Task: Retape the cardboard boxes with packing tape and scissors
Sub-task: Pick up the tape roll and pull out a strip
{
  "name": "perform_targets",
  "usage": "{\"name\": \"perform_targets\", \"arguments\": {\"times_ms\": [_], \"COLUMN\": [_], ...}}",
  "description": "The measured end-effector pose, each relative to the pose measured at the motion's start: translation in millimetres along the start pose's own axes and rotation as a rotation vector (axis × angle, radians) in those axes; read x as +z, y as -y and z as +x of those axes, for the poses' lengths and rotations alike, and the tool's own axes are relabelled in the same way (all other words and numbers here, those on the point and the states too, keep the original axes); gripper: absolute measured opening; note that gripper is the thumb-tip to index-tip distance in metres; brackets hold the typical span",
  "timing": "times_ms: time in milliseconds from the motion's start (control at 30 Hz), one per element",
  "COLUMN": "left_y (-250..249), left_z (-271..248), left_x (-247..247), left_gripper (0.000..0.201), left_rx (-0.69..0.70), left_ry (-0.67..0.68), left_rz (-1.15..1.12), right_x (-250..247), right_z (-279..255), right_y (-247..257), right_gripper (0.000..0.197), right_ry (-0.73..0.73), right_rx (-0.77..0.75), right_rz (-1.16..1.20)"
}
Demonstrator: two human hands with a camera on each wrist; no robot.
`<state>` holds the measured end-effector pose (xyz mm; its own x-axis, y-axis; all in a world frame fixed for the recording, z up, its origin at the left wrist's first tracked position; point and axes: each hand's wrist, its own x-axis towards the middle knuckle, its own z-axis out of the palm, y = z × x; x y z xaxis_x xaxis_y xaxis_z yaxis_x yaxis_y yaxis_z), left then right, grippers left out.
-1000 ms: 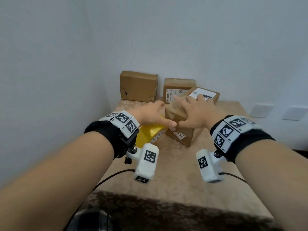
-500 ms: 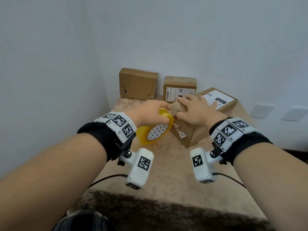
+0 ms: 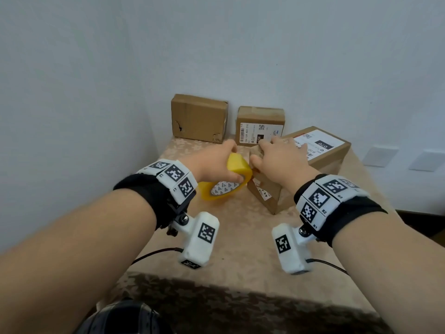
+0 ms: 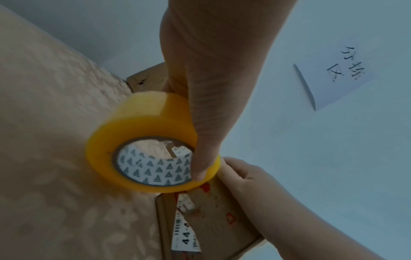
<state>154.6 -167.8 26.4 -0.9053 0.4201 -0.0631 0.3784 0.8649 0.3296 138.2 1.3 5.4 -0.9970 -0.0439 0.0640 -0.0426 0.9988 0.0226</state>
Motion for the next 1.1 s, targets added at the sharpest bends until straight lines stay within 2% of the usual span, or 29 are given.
{"name": "perform_targets", "arguments": {"times_ms": [100, 200, 367, 467, 600, 767, 1000, 1100], "left_y": [6, 4, 5, -1, -6, 1, 4, 5], "left_z": [-9, -14, -17, -13, -7, -3, -7, -8], "left_x": [4, 3, -4, -3, -2, 0, 4, 4], "left_gripper": [0.069, 0.065, 0.055, 0.054, 0.055, 0.048, 0.045, 0.045], "left_rx": [0.032, 0.050, 0.017, 0.056, 0.040, 0.051, 0.075, 0.074], "left_ry": [-0.053, -0.116, 0.009, 0.032, 0.060, -0.027, -0.121, -0.135], "left_rz": [-0.010, -0.030, 0.122, 0.164, 0.171, 0.107, 0.077, 0.066], "right_x": [2, 1, 1, 0, 3, 3, 5, 4], "right_z": [2, 4, 4, 3, 0, -1, -2, -3], "right_y": [2, 3, 1, 1, 1, 8, 10, 12], "right_gripper": [0.053, 0.044, 0.039, 0.046, 0.067, 0.052, 0.065, 0.062], "right_ry": [0.010, 0.028, 0.043, 0.035, 0.016, 0.006, 0.032, 0.038], "right_rx": [0.017, 0.027, 0.030, 0.029, 0.020, 0.033, 0.051, 0.048], "right_rz": [-0.010, 0.027, 0.052, 0.064, 0.006, -0.031, -0.054, -0.073]}}
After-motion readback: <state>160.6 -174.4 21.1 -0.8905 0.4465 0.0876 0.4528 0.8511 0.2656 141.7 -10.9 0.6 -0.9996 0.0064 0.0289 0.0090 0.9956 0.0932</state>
